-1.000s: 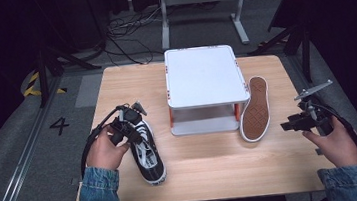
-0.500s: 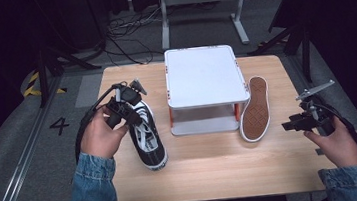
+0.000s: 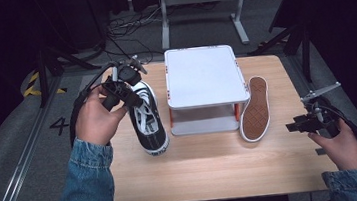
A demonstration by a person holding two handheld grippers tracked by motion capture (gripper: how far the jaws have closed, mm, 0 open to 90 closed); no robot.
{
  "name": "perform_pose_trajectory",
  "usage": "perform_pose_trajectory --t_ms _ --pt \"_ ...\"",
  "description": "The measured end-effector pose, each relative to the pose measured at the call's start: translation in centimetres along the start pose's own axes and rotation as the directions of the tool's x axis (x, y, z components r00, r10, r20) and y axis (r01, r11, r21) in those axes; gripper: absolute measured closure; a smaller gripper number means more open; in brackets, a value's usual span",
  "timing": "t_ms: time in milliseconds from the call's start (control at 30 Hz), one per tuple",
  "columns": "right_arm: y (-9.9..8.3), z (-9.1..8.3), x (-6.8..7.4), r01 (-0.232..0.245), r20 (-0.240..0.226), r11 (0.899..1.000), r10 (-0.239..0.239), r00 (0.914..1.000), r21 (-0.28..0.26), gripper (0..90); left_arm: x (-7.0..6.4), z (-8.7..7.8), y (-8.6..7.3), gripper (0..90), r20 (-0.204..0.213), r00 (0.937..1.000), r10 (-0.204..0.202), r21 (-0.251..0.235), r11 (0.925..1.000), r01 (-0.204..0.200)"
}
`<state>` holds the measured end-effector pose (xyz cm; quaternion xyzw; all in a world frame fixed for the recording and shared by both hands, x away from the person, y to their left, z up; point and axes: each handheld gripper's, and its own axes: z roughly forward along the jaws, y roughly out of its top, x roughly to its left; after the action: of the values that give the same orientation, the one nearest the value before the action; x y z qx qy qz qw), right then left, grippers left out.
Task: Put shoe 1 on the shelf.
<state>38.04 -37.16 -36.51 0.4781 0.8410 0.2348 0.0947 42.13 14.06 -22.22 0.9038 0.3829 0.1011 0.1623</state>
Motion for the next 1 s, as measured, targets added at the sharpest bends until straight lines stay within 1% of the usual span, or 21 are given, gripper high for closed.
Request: perform_pose_trajectory --t_ms 33,100,133,200,233,267,300,367,500,533,700,800,833,900,967,1000 --pt "-0.1 0.0 0.0 -0.001 -0.001 1.0 0.001 1.0 -0.001 51.7 0.0 -0.3 0.2 82.5 -0.004 1.0 0.006 -0.008 0.9999 -0.006" --pt "-0.2 -0.1 0.0 0.0 0.001 1.0 0.0 1.0 -0.002 51.7 0.0 -0.7 0.9 82.6 0.002 1.0 0.008 -0.011 0.9999 -0.008" --pt "-0.3 -0.1 0.0 -0.001 0.002 1.0 0.001 1.0 -0.004 51.7 0.0 -0.7 0.9 82.6 0.002 1.0 0.008 -0.011 0.9999 -0.008" --pt "-0.4 -0.2 -0.1 -0.003 0.003 1.0 0.003 1.0 -0.004 51.7 0.0 -1.4 1.8 82.7 0.007 0.9998 0.019 -0.021 0.9996 -0.019" --pt "-0.4 -0.2 -0.1 -0.003 0.003 1.0 0.003 1.0 -0.004 51.7 0.0 -1.4 1.8 82.7 0.007 0.9998 0.019 -0.021 0.9996 -0.019" --pt "-0.6 -0.3 -0.2 -0.009 0.005 1.0 0.009 0.9999 -0.006 51.7 -0.1 -1.9 2.4 82.7 0.005 0.9996 0.027 -0.026 0.9993 -0.027" --pt "-0.6 -0.3 -0.2 -0.009 0.005 1.0 0.009 0.9999 -0.006 51.7 -0.1 -1.9 2.4 82.7 0.005 0.9996 0.027 -0.026 0.9993 -0.027" --pt "-0.8 -0.4 -0.2 -0.013 0.009 1.0 0.013 0.9999 -0.004 51.8 -0.3 -2.5 3.2 82.8 -0.004 0.9991 0.042 -0.033 0.9986 -0.042" --pt "-1.2 -0.6 -0.3 -0.017 0.015 1.0 0.017 0.9997 -0.003 51.8 -0.7 -2.8 4.5 82.8 -0.013 0.9984 0.054 -0.048 0.9974 -0.055" --pt "-1.3 -0.7 -0.4 -0.021 0.014 1.0 0.021 0.9997 -0.004 51.8 -0.9 -3.0 5.0 82.8 -0.02 0.9971 0.073 -0.048 0.9961 -0.074" --pt "-1.8 -0.8 -0.4 -0.029 0.022 1.0 0.029 0.9993 -0.001 51.8 -1.3 -2.7 7.2 82.7 -0.016 0.9945 0.104 -0.047 0.9934 -0.104" --pt "-2.1 -1.0 -0.5 -0.035 0.022 0.999 0.035 0.9991 -0.003 51.8 -1.6 -2.3 8.9 82.8 -0.006 0.9921 0.126 -0.047 0.9909 -0.126" --pt "-2.2 -1.1 -0.5 -0.038 0.024 0.999 0.039 0.999 -0.006 51.8 -1.6 -2.3 8.9 82.8 -0.006 0.9921 0.126 -0.047 0.9909 -0.126" --pt "-2.3 -1.2 -0.6 -0.038 0.026 0.999 0.038 0.9989 -0.008 51.8 -1.8 -1.8 10.1 82.7 -0.011 0.9899 0.142 -0.05 0.9886 -0.142" --pt "-2.5 -1.3 -0.7 -0.043 0.026 0.999 0.044 0.9987 -0.011 51.8 -2.0 -1.5 11.1 82.8 -0.028 0.9847 0.172 -0.05 0.9836 -0.173" --pt "-2.5 -1.4 -0.8 -0.046 0.024 0.999 0.047 0.9986 -0.011 51.8 -2.2 -1.3 11.6 82.8 -0.047 0.9814 0.186 -0.058 0.9803 -0.189"
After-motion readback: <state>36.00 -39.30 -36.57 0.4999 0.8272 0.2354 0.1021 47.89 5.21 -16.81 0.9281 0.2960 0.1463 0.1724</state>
